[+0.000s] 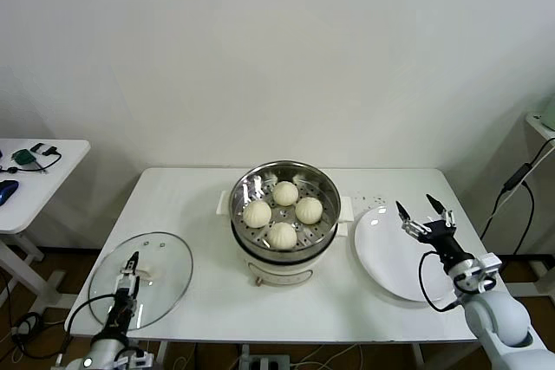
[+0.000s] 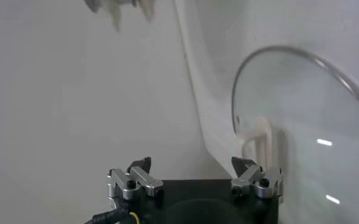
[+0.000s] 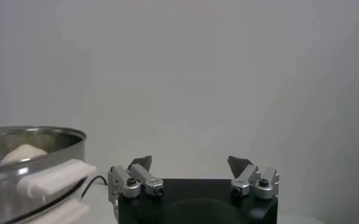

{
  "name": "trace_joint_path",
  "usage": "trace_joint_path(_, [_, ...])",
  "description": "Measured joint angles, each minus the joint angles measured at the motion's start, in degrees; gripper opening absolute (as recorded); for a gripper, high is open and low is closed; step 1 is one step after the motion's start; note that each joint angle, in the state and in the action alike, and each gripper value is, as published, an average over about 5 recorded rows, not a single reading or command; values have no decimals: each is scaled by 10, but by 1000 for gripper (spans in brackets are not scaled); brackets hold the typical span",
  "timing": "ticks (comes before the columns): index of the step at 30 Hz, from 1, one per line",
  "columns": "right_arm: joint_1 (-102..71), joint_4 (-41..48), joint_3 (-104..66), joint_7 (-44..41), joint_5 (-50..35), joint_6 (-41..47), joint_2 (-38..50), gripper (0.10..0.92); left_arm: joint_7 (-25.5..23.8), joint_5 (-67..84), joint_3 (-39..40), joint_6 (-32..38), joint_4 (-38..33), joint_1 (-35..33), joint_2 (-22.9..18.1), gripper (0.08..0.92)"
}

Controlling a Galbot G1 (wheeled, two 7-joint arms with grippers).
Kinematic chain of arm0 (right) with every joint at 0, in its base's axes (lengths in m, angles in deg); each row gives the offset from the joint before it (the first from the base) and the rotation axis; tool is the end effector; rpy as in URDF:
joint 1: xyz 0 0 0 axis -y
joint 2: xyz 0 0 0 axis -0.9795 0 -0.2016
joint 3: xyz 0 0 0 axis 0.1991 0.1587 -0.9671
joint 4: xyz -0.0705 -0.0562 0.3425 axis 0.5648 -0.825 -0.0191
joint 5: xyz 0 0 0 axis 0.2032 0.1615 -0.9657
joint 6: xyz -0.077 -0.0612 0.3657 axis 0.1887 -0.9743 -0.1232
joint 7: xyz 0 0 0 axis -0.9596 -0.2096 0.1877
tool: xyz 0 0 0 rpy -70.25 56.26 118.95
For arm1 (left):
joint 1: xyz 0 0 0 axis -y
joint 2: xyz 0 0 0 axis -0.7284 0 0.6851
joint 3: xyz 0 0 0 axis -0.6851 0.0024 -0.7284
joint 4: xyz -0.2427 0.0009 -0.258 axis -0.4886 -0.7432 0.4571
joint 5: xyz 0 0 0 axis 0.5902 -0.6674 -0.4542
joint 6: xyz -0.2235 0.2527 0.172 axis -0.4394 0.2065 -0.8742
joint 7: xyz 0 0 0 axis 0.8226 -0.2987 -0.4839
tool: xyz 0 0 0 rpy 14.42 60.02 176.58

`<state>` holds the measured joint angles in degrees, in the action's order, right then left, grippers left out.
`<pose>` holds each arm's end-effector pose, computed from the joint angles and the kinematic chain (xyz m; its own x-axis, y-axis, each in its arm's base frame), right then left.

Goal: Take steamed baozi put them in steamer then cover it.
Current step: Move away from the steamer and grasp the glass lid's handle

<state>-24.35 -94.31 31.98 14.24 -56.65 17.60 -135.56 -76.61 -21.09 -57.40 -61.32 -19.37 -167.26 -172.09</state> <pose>0.3106 -0.1966 -0.3391 -0.9763 -0.2119 0.0437 -0.2135 0.9762 -0.0372 0.1818 0.1308 -0.3860 -0.9697 -0.1508 0.1924 0.2235 -0.2281 0.9476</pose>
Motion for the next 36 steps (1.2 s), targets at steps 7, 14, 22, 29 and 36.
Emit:
trace_joint_path(7, [-7, 5, -12, -4, 5, 0, -1, 823, 15, -17, -10, 8, 58, 37, 14, 823])
trace_joint_path(14, [-11, 10, -18, -7, 12, -1, -4, 823, 33, -17, -10, 16, 106, 72, 27, 823])
trace_joint_path(22, [-12, 14, -21, -9, 19, -3, -8, 823, 54, -7, -8, 24, 151, 110, 40, 823])
trace_joint_path(29, [-10, 19, -21, -12, 29, -4, -13, 823, 63, 5, -3, 32, 181, 133, 45, 823])
trace_joint_path(36, [-8, 23, -20, -12, 39, -6, -19, 823, 67, 19, 0, 48, 199, 147, 46, 740])
